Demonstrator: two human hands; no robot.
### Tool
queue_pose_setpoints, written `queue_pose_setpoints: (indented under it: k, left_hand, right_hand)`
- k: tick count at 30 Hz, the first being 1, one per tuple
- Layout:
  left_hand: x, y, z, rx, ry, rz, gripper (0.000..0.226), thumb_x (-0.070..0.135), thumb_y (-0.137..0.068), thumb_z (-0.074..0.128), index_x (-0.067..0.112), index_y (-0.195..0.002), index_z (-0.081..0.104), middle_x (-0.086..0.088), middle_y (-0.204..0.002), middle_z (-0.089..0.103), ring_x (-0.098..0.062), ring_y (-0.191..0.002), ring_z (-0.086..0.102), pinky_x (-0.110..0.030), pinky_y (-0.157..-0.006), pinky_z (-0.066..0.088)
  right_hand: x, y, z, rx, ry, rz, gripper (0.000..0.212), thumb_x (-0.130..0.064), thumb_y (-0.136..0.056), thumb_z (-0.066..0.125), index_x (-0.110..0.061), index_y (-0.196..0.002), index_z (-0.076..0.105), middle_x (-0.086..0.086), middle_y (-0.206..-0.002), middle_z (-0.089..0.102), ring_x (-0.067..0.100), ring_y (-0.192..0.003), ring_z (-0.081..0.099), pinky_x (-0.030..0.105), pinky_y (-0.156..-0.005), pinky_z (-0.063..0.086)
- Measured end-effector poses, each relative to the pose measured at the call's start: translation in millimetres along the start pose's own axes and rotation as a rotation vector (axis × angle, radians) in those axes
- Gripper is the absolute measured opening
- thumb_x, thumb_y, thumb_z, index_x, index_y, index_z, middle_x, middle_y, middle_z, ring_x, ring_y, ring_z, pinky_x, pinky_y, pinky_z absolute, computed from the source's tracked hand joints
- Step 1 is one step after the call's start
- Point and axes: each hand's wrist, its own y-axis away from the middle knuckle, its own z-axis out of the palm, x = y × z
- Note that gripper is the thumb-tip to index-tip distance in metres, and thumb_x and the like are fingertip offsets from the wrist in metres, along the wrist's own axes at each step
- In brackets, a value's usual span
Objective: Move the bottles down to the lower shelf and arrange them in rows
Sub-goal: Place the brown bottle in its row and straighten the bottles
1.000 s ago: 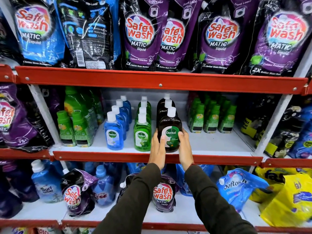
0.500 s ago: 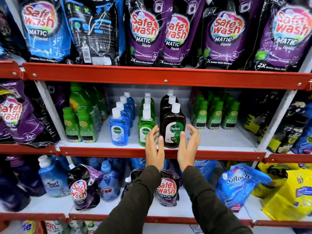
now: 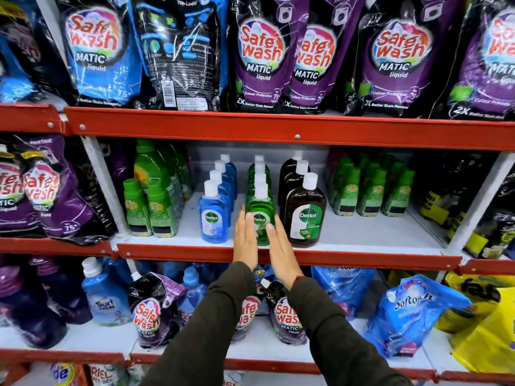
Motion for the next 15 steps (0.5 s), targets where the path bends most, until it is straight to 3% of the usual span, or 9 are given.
queue_pose_setpoints:
  k: [3,6,9,11,13,15]
  left_hand:
    - [-1.4,4.4,1.2,0.014,0.002,0.028,0.067,0.055,-0.1,0.026,0.026,-0.16,0.022,0.014,-0.162,0.025,-0.001,-0.149,0.02,-0.024,-0.122,0.011]
    - [-2.1,4.0,2.9,0.047,0.018,0.042,0.071,0.056,-0.096,0.025,0.025,-0.16,0.024,0.015,-0.158,0.028,-0.002,-0.149,0.021,-0.023,-0.123,0.012]
    - [-3.4,4.7,3.4,0.058,-0.016,0.065,0.069,0.055,-0.097,0.024,0.025,-0.159,0.026,0.015,-0.158,0.03,0.0,-0.147,0.022,-0.007,-0.116,0.011]
    - [-3.2,6.1,3.3,0.076,-0.046,0.074,0.063,0.051,-0.102,0.027,0.024,-0.158,0.028,0.016,-0.153,0.032,0.001,-0.143,0.024,0.007,-0.103,0.01]
    - [-2.9,6.7,3.6,0.088,-0.059,0.074,0.05,0.037,-0.11,0.03,0.021,-0.158,0.03,0.014,-0.149,0.034,0.003,-0.139,0.028,0.011,-0.096,0.013]
    - [-1.6,7.8,3.7,0.091,-0.072,0.071,0.046,0.026,-0.112,0.031,0.017,-0.157,0.031,0.012,-0.145,0.035,0.016,-0.129,0.032,0.012,-0.092,0.015]
  right_hand:
    - [0.6,-4.4,-1.0,-0.003,-0.011,0.004,0.063,-0.051,-0.103,0.032,-0.027,-0.158,0.017,-0.007,-0.167,0.019,0.005,-0.153,0.017,0.037,-0.129,0.011]
    - [0.9,-6.2,-3.1,-0.012,-0.006,-0.001,0.061,-0.051,-0.103,0.033,-0.027,-0.157,0.02,-0.008,-0.166,0.023,0.004,-0.151,0.021,0.036,-0.128,0.014]
    - [1.5,-6.4,-5.3,-0.016,0.007,0.002,0.06,-0.051,-0.102,0.033,-0.029,-0.157,0.021,-0.009,-0.165,0.026,0.004,-0.15,0.024,0.034,-0.127,0.016]
    - [2.4,-7.2,-4.7,-0.018,0.023,-0.009,0.064,-0.057,-0.099,0.035,-0.031,-0.157,0.023,-0.009,-0.164,0.03,0.005,-0.15,0.027,0.037,-0.127,0.018]
    - [3.5,-7.6,-2.5,-0.006,0.041,-0.021,0.072,-0.065,-0.093,0.036,-0.032,-0.156,0.024,-0.009,-0.162,0.033,0.006,-0.149,0.03,0.04,-0.127,0.021]
    - [5.3,-8.6,-1.4,0.001,0.05,-0.022,0.076,-0.068,-0.089,0.037,-0.032,-0.155,0.025,-0.009,-0.162,0.035,0.006,-0.148,0.032,0.041,-0.126,0.023]
